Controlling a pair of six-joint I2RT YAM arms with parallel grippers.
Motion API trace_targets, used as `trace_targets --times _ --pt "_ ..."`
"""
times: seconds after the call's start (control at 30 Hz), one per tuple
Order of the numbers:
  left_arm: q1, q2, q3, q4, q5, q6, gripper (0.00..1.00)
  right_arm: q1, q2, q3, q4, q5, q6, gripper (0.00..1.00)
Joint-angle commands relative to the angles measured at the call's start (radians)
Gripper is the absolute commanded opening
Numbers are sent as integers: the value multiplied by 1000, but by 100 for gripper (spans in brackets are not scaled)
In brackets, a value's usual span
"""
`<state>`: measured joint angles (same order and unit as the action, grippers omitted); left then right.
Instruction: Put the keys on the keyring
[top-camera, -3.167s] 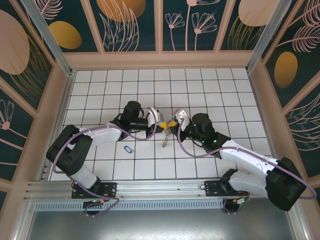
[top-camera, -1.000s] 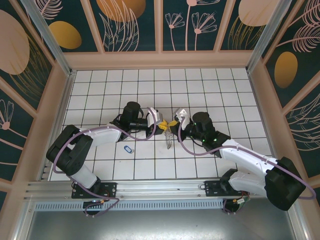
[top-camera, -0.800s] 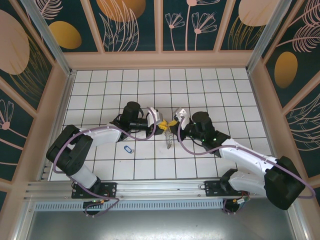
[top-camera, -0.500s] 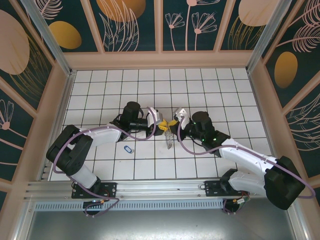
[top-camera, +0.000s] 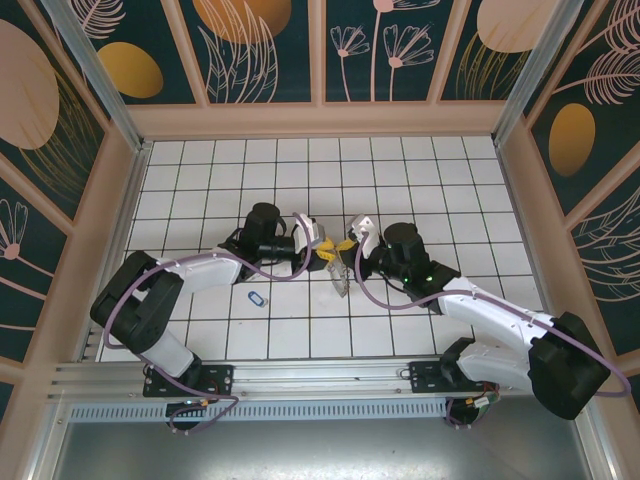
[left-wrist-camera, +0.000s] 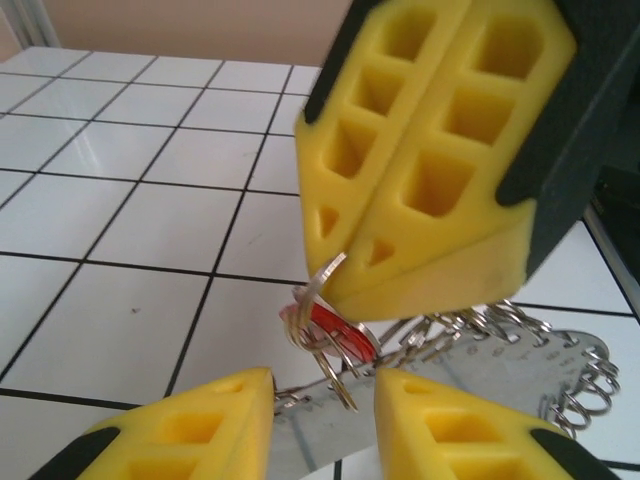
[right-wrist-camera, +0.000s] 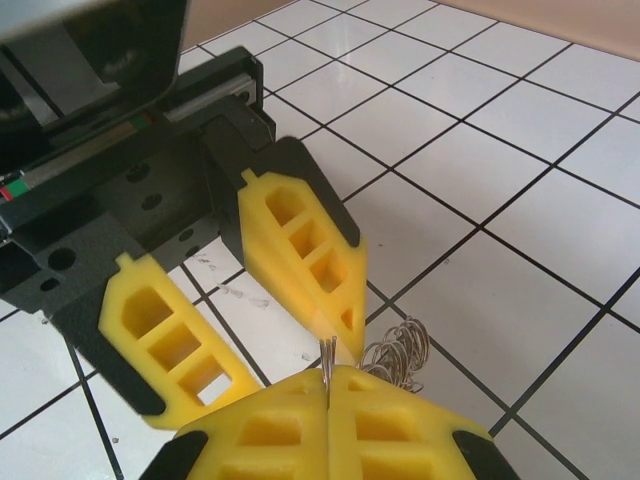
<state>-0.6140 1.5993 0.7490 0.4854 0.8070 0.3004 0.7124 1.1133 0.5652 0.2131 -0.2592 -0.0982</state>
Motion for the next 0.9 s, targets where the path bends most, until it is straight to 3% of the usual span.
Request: trace_targets --times 0.0,0.57,0.87 --pt "-3 -25 -8 76 -19 -41 33 -2 -17 25 50 -5 -7 0" --pt "-2 -4 25 -30 -37 28 26 -2 -22 28 54 -9 -11 0" --pt "-1 1 36 -44 -28 46 9 -2 -27 24 48 -8 -5 0"
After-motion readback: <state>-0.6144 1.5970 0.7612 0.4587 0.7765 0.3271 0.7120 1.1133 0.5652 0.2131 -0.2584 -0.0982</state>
